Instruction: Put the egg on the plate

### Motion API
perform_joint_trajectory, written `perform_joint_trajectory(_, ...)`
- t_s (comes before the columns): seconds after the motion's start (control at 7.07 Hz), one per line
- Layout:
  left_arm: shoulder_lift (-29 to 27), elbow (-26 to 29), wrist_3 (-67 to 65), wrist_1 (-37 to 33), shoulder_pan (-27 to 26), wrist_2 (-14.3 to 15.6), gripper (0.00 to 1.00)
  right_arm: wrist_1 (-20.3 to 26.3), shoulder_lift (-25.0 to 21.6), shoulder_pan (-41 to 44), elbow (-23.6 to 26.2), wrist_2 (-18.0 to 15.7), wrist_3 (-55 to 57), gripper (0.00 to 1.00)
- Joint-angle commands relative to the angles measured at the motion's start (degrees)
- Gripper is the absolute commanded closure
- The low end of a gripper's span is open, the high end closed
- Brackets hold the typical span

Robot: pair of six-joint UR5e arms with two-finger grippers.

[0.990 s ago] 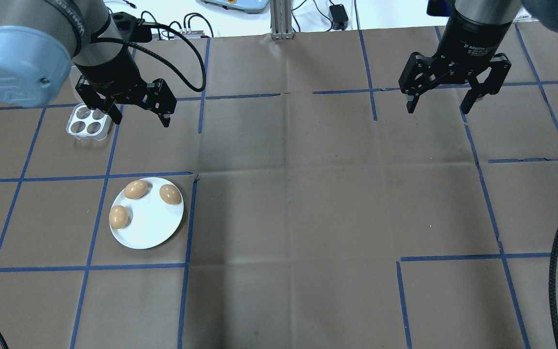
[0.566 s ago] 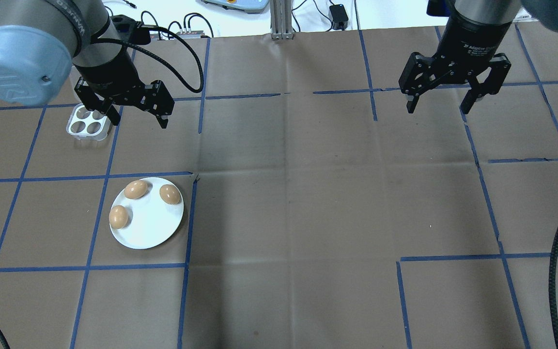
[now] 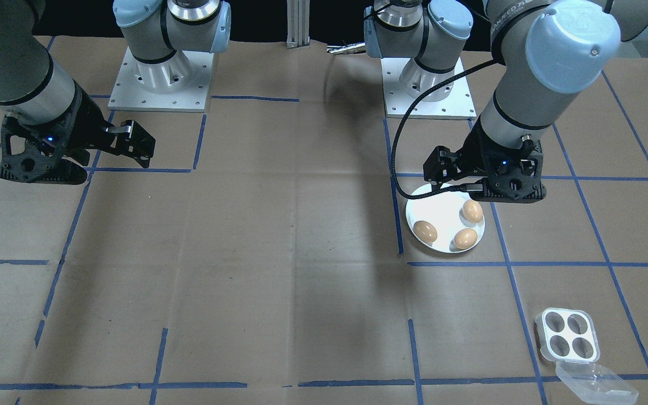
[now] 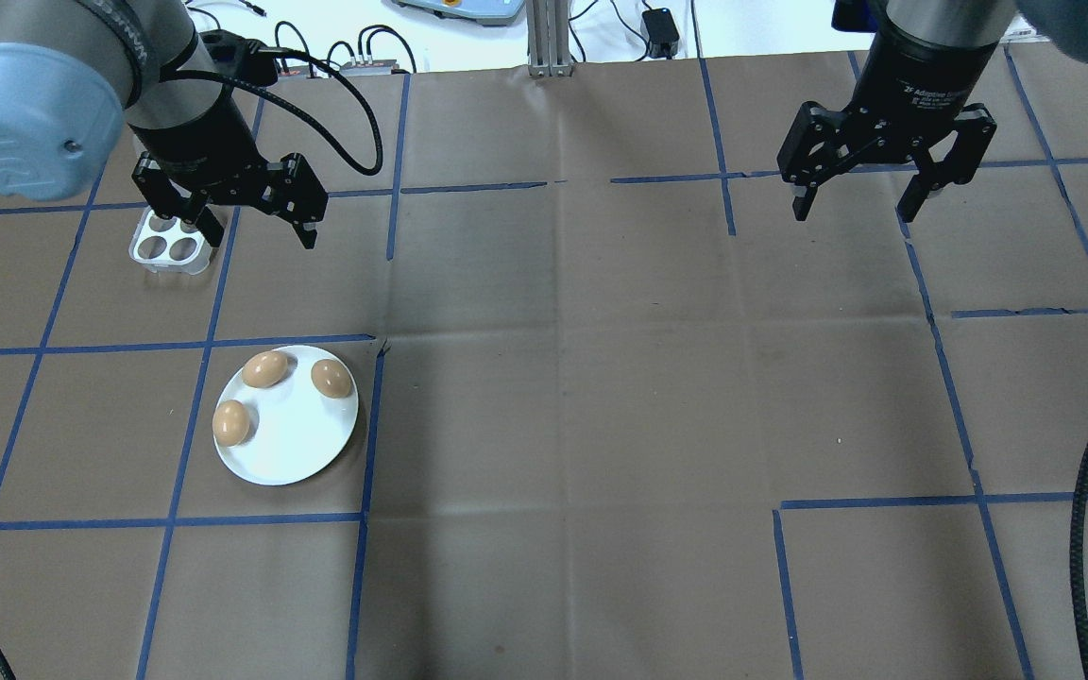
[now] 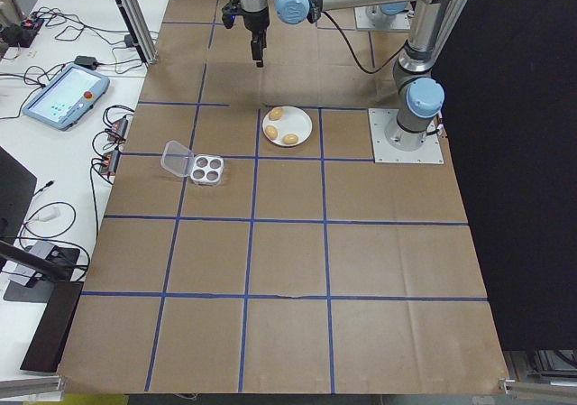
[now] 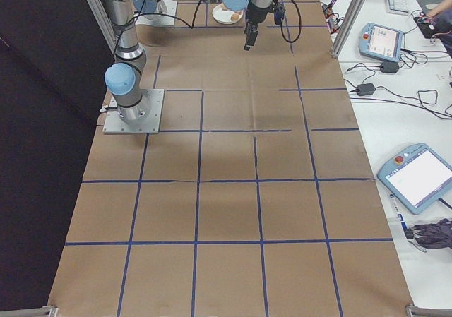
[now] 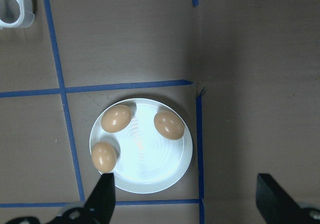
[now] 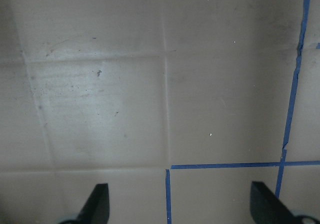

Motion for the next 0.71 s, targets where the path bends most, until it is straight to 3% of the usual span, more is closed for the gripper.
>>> perform_joint_trajectory(0.0, -0.2, 0.3, -0.8, 0.6, -0.2, 0.3, 0.00, 0.0, 0.0, 0.0, 0.0, 0.0, 0.0, 0.00)
perform_joint_trajectory(0.57, 1.4, -0.1, -1.7, 0.8, -0.2, -0.2, 0.00, 0.0, 0.1, 0.0, 0.0, 0.0, 0.0, 0.00)
